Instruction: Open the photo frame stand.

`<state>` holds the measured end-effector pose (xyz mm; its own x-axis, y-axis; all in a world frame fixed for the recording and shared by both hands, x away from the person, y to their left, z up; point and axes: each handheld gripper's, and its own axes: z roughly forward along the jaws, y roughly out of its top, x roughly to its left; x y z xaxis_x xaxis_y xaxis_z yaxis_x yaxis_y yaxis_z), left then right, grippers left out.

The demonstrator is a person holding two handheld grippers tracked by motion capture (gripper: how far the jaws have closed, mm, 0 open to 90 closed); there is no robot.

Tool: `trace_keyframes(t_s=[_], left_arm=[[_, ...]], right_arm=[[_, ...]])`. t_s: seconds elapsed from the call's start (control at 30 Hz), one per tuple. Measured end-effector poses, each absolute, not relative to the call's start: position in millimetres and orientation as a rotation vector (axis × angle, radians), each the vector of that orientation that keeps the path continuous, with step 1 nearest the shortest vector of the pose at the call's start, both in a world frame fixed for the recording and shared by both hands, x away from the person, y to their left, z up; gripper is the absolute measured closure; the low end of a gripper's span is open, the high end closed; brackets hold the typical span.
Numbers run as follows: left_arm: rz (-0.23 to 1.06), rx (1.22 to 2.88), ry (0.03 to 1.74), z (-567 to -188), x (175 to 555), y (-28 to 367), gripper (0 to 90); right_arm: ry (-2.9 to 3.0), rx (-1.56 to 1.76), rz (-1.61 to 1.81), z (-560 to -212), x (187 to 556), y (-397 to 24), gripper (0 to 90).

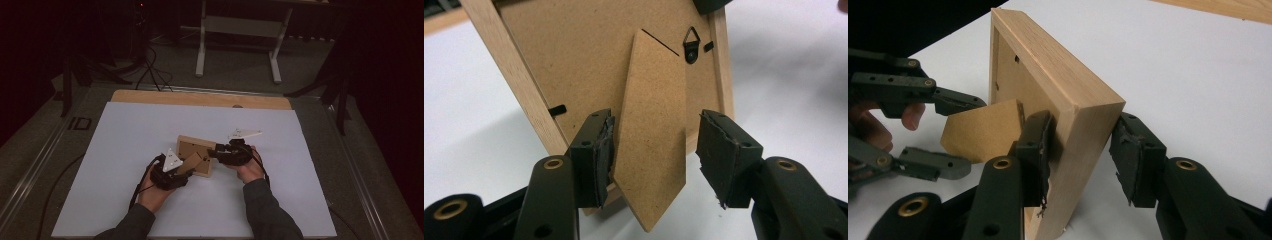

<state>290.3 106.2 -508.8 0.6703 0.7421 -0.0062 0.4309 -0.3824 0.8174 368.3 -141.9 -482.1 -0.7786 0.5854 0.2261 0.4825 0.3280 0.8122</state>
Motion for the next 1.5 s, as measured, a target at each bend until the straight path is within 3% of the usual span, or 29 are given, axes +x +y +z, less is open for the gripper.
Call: trace_keyframes(t_s=[0.3,0.43,0.5,1.5], left_arm=[[0.166,1.968,0.97,-511,301,121,52.4],[0.165,1.998,0.977,-513,302,122,65.3],[0.152,1.995,0.973,-512,302,123,67.2],[0.259,1.993,1.05,-522,309,115,72.0]], right_arm=[[2.465,0.942,1.429,-480,364,-140,59.7],[2.465,0.906,1.411,-478,360,-139,59.7],[2.466,0.889,1.402,-477,359,-139,59.7],[2.385,0.786,1.301,-469,347,-130,61.0]])
